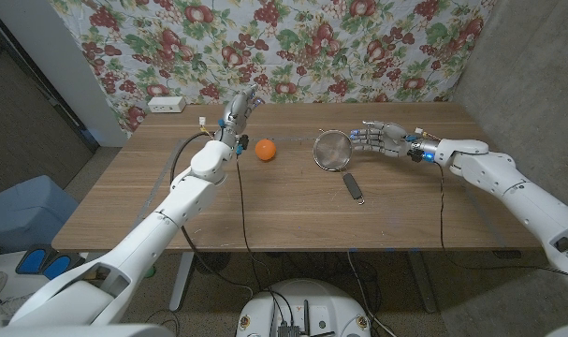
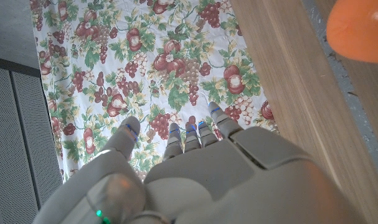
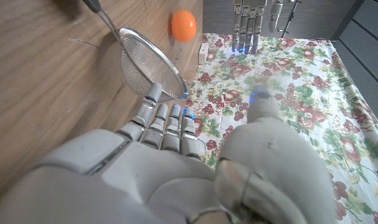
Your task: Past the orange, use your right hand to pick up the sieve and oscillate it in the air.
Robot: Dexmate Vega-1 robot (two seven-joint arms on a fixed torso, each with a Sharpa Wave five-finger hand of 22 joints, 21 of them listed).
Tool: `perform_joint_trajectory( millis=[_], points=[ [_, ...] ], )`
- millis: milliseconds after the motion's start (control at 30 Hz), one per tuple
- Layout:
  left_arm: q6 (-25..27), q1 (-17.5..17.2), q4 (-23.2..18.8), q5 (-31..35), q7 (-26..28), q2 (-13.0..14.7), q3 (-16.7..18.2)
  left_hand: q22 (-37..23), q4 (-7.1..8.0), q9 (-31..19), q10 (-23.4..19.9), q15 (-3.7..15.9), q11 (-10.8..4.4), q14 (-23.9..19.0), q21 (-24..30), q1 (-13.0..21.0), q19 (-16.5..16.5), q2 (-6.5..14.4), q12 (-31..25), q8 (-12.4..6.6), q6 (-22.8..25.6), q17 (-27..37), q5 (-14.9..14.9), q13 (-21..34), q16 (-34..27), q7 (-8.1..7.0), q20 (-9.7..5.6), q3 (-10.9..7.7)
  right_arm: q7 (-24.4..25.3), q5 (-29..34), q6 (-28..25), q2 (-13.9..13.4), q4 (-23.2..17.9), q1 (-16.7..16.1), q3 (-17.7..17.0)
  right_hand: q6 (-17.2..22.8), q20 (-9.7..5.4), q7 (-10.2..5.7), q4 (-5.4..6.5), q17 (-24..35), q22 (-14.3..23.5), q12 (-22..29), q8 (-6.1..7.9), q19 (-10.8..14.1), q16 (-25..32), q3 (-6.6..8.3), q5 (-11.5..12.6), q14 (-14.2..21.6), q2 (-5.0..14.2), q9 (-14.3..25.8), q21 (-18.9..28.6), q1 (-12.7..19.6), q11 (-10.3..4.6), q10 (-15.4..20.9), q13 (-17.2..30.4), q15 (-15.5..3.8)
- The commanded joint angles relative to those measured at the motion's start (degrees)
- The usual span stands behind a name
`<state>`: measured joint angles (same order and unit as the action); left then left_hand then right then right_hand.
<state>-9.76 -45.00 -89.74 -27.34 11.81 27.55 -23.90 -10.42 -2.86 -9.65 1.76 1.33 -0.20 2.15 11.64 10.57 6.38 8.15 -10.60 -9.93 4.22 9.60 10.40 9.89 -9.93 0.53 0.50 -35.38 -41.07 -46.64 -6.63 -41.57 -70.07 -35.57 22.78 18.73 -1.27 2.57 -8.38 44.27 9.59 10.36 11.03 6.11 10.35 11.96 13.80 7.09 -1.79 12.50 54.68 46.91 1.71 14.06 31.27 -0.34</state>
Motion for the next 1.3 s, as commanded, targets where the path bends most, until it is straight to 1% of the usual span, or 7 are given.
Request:
perform_joint_trajectory(
  millis=[33,333,400,467,833,1000,1300],
  points=[
    [0.8,-2.2,-2.7,-0.1,0.4,2.1,1.0,0.0,0.0,-0.2,0.1,-0.15,0.07,0.1,0.3,-0.6,0.5,1.4,-0.2,-0.33,0.5,0.2,0.2,0.1,-0.3,0.25,-0.04,-0.35,5.9,-3.0,5.5,-0.1,-6.4,-6.4,-3.8,-1.6,0.02,-0.46,-0.05,-1.6,0.0,-0.2,-0.45,-0.8,-0.2,-0.05,-0.2,-1.7,-0.14,-0.2,-1.2,0.9,-0.58,-1.6,-0.9,0.13],
    [1.4,-3.6,-3.9,0.8,1.4,3.7,1.9,0.0,-0.07,-0.2,0.1,-0.14,0.05,0.0,0.3,-0.7,0.7,1.3,-0.2,-0.32,0.5,0.2,0.2,0.1,-0.3,0.28,-0.17,-0.51,11.2,-3.6,11.1,1.8,-9.4,-9.7,-5.7,-5.1,0.47,-1.96,0.94,-5.8,-0.1,-0.2,-0.65,-1.6,-0.1,-1.16,-0.8,-4.9,-0.1,-0.9,-3.9,-0.4,-2.36,-5.2,-3.3,0.02],
    [1.3,-3.8,-3.9,0.9,1.5,3.9,2.1,0.0,-0.08,-0.2,0.1,-0.14,0.05,0.0,0.4,-0.7,0.8,1.4,-0.2,-0.32,0.5,0.2,0.2,0.1,-0.3,0.28,-0.19,-0.54,12.1,-4.0,11.7,2.2,-9.9,-10.2,-6.0,-5.2,-0.83,-2.67,1.06,-7.6,-0.1,0.0,-0.25,-1.7,0.1,-0.11,-0.9,-5.6,2.57,-1.1,-5.1,0.5,-3.66,-5.7,-4.5,-1.73],
    [1.3,-4.0,-4.0,1.0,1.5,4.2,2.2,0.0,-0.09,-0.2,0.1,-0.14,0.04,0.0,0.4,-0.7,0.8,1.4,-0.2,-0.32,0.5,0.2,0.2,0.1,-0.3,0.28,-0.26,-0.59,13.0,-4.2,12.5,2.6,-10.2,-10.6,-6.3,-5.2,-1.88,-2.94,1.09,-8.5,-0.1,0.1,-0.14,-2.1,0.1,0.3,-1.2,-6.1,3.76,-1.2,-5.8,0.9,-4.05,-5.7,-5.1,-2.57],
    [2.6,-5.4,-4.1,-0.6,0.8,5.5,3.1,0.0,-0.08,-0.2,0.1,-0.06,0.02,0.0,0.4,-0.9,0.9,1.5,-0.2,-0.29,0.5,0.2,0.2,0.1,-0.3,0.34,-0.39,-0.82,20.1,-3.5,19.6,5.7,-12.3,-13.7,-8.4,-4.8,-1.57,-2.37,1.13,-10.4,-0.1,0.3,0.11,-2.5,0.2,-0.27,-1.8,-6.5,3.45,-1.4,-7.0,0.2,-3.72,-5.6,-6.3,-2.3],
    [3.4,-5.8,-4.5,-1.0,0.5,6.2,3.2,0.0,-0.09,-0.2,0.1,-0.08,0.0,0.0,0.4,-0.9,1.0,1.5,-0.2,-0.3,0.5,0.2,0.2,0.1,-0.3,0.35,-0.41,-0.92,25.7,-2.4,23.9,6.8,-14.5,-16.5,-10.5,-3.5,-1.55,-2.16,1.03,-11.6,-0.2,0.6,0.6,-3.4,0.2,-0.69,-1.9,-6.5,2.95,-1.5,-8.1,-0.2,-3.52,-4.8,-7.0,-2.19],
    [3.7,-4.5,-2.5,-2.2,-3.4,6.9,2.4,0.0,-0.1,-0.2,0.3,-0.13,0.11,0.0,0.4,-1.0,1.0,1.6,-0.2,-0.29,0.5,0.2,0.2,0.1,-0.3,0.42,-0.35,-1.08,36.2,0.2,29.1,6.4,-22.6,-25.1,-15.1,-2.3,-2.05,-1.73,0.88,-13.2,-0.2,0.8,0.84,-2.3,0.5,-1.14,-1.9,-6.0,2.41,-1.6,-8.8,-0.5,-3.57,-3.9,-8.0,-2.5]
  ],
)
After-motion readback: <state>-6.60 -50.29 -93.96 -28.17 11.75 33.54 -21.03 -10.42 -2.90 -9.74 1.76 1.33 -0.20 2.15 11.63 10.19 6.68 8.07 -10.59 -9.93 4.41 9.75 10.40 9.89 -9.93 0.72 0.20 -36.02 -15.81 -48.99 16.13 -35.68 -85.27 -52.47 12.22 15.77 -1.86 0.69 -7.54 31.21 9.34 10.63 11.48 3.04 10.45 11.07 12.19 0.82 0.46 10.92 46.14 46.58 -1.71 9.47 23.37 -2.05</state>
